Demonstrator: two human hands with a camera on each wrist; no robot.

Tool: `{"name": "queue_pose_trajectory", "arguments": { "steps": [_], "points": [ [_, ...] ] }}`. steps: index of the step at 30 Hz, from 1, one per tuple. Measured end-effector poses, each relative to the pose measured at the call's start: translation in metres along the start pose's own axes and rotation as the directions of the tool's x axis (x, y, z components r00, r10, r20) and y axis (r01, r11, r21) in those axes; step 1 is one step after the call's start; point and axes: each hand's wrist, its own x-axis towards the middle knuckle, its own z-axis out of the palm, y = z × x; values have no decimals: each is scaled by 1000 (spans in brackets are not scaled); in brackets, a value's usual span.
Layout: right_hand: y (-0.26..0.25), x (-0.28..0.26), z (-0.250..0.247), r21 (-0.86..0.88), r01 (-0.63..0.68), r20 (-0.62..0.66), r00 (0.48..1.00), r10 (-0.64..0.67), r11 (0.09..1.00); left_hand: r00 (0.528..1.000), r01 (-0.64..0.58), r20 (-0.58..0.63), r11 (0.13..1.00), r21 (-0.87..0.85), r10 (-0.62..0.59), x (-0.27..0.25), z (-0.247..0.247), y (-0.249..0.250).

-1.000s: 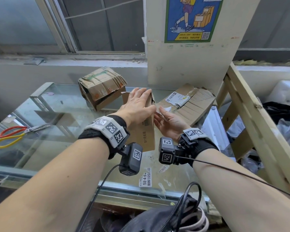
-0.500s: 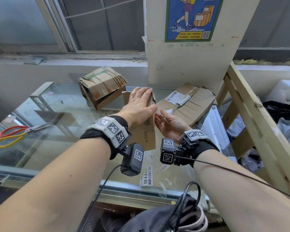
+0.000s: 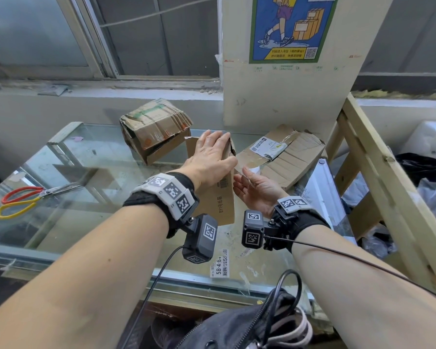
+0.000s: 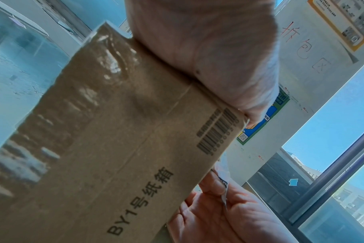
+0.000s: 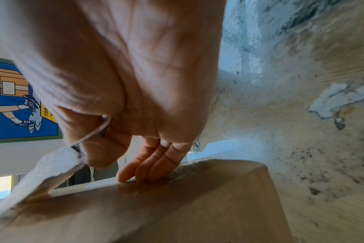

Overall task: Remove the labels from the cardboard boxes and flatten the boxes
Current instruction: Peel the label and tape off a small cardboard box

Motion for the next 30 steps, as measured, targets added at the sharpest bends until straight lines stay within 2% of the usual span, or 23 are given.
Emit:
{"name": "queue_pose_trajectory", "arguments": {
  "steps": [8, 22, 30],
  "points": [
    [-2, -8, 1, -60, -23, 27, 999, 25, 998, 1000, -3, 2, 1000, -6, 3, 0, 0, 0],
    [1, -10, 0, -99, -40, -10, 999, 39, 994, 1000, -28, -5, 1000, -14, 28, 6, 3, -7],
    [0, -11, -6, -113, -40, 22, 999, 43, 993, 1000, -19, -12, 1000, -9, 19, 6, 3, -5]
  ]
}}
